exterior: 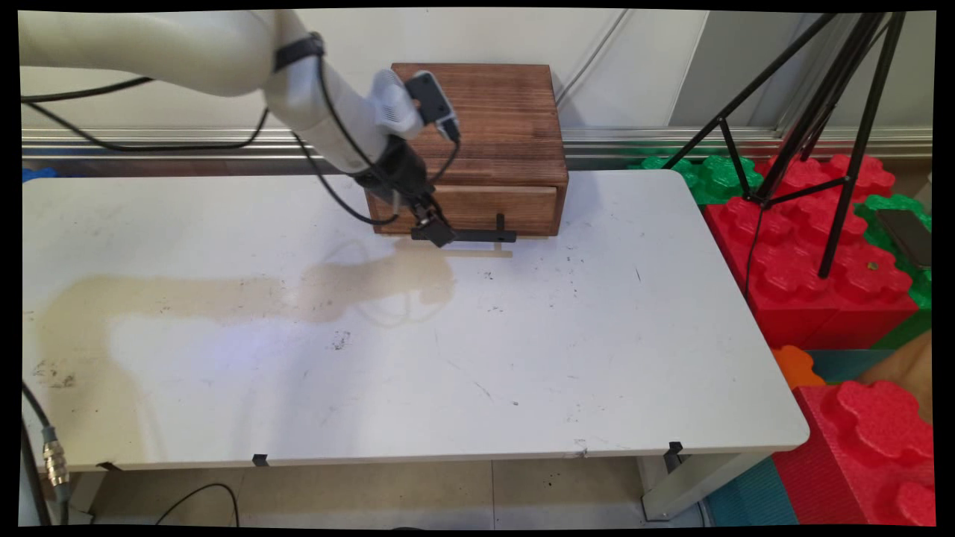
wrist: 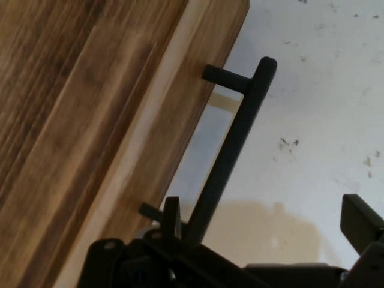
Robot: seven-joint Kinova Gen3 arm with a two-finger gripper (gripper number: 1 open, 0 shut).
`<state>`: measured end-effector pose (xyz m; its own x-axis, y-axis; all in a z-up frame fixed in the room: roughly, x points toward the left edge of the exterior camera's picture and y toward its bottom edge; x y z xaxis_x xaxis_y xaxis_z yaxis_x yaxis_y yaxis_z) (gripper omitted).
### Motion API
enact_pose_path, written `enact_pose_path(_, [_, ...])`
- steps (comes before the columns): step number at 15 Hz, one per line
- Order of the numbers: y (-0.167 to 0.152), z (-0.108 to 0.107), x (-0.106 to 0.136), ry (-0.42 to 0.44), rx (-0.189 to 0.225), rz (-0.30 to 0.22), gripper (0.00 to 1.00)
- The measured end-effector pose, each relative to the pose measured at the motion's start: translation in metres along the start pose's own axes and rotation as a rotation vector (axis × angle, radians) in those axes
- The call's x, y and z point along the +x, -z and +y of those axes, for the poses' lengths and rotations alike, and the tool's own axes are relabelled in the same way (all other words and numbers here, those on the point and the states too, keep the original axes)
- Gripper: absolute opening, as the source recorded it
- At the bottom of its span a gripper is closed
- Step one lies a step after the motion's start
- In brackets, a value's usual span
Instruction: Open the drawer
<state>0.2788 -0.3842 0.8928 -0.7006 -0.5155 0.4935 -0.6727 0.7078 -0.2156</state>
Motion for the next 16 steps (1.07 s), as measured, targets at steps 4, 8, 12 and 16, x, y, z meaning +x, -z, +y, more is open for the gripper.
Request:
enact_pose_path(4, [-0.027,-0.003,0.011,-0.007,-0.004,-0.015,1.0])
enact_pose_path(8, [-0.053,-0.003,0.019,-0.013,-0.016,-0.029,1.0])
enact_pose_path(12, [-0.078,-0.003,0.025,-0.015,-0.033,-0.045,1.0])
enact_pose_path(16, [-0.097,-0.001,0.028,-0.016,-0.049,-0.058,1.0])
